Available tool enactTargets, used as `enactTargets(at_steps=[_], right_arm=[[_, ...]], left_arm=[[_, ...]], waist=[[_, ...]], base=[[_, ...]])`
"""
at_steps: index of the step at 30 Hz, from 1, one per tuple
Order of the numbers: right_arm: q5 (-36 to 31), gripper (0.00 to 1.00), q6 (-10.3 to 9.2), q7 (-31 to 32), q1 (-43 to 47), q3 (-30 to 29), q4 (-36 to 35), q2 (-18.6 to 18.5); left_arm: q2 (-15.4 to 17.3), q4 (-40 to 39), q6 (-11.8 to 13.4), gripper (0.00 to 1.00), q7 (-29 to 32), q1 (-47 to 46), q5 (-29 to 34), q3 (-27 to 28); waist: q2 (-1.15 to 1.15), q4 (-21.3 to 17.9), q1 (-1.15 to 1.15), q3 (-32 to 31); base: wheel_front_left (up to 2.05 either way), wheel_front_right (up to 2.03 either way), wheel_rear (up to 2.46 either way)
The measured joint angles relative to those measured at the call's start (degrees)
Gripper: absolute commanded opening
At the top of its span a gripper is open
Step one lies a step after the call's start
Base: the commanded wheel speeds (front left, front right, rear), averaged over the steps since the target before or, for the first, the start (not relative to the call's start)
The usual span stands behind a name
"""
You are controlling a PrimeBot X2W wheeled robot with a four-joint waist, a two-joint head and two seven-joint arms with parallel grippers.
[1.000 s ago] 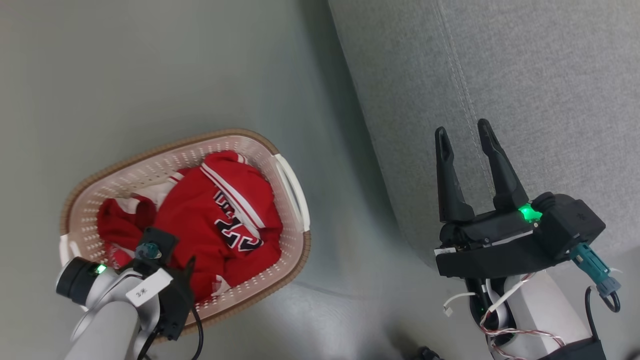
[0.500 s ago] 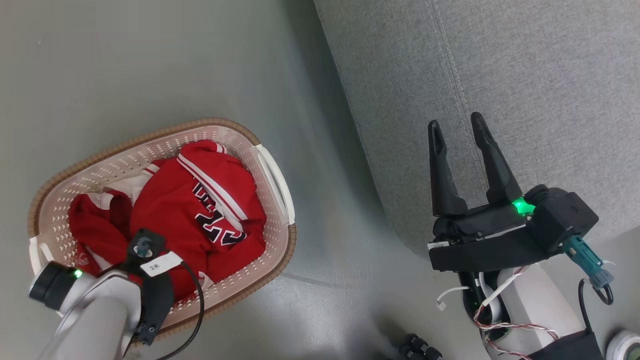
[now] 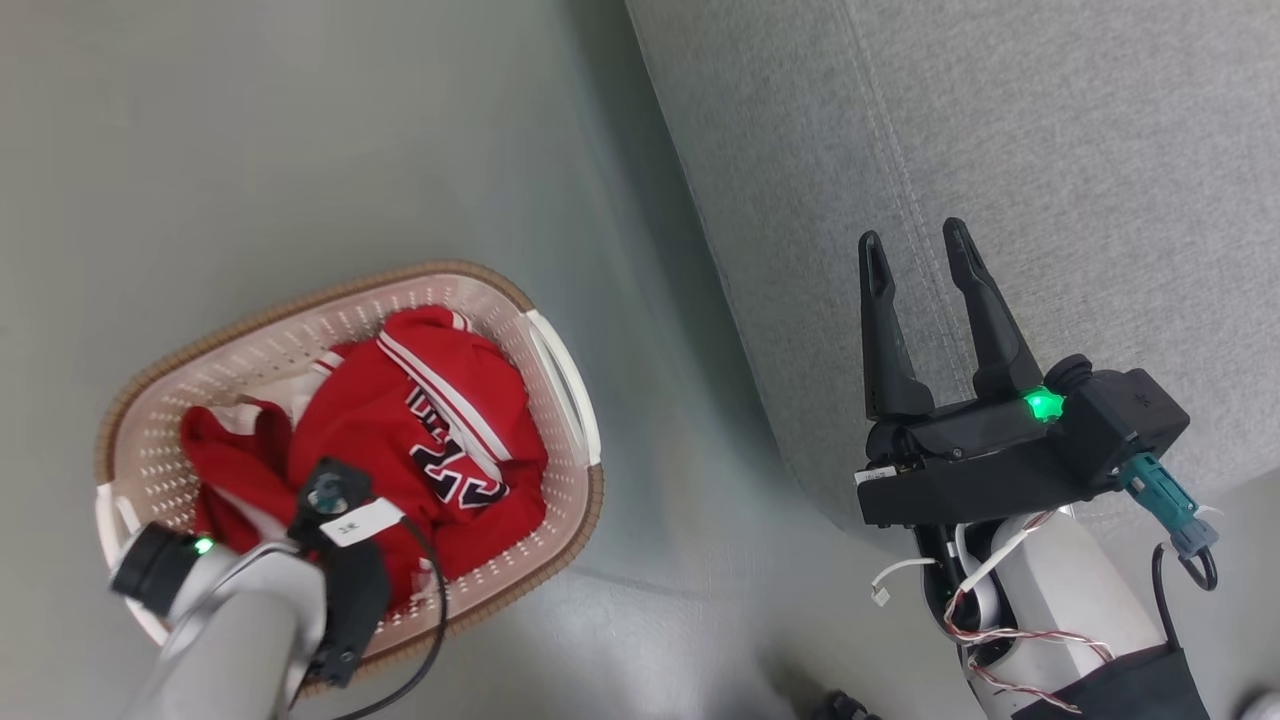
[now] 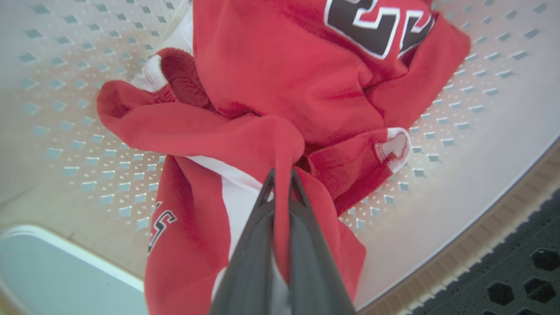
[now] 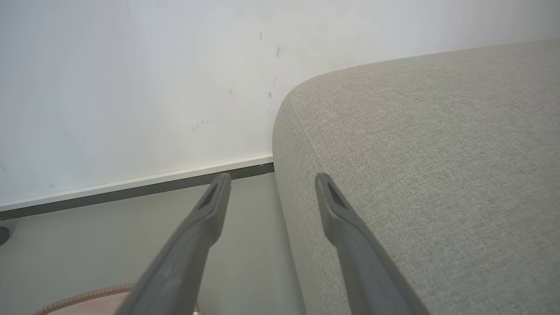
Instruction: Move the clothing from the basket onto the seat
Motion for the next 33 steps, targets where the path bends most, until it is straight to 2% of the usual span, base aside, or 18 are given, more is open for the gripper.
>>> enactTargets(at_steps=[7,13,25,33], right_arm=[[0.2,1.00,0.19,0.0,-0.3,-1.4,2.1,0.0],[0.2,1.00,1.67,0.0,-0.3,-2.7,4.3,0.0],[0.5,1.00,4.22,0.0,2.7,-5.5,8.3,-0.6],[1.0,1.00,6.31,0.0,5.0,-6.6,10.4,-1.7]], left_arm=[[-3.4,-0.9,-1.5,0.00,-5.3,-1.0,-2.2,-0.3],[-5.4,-2.7,-2.5,0.00,-10.7,-0.9,-3.6,-0.3],[-7.9,-6.6,-3.0,0.00,-21.8,4.2,-10.2,2.5],[-8.5,-12.7,-3.0,0.00,-28.8,6.6,-13.2,2.6]], waist=[[0.00,1.1,0.00,-3.6],[0.00,2.7,0.00,-7.6],[-0.01,7.5,-0.01,-16.4],[-0.01,11.2,-0.01,-23.5]], base=[[0.00,0.00,0.00],[0.00,0.00,0.00],[0.00,0.00,0.00],[0.00,0.00,0.00]])
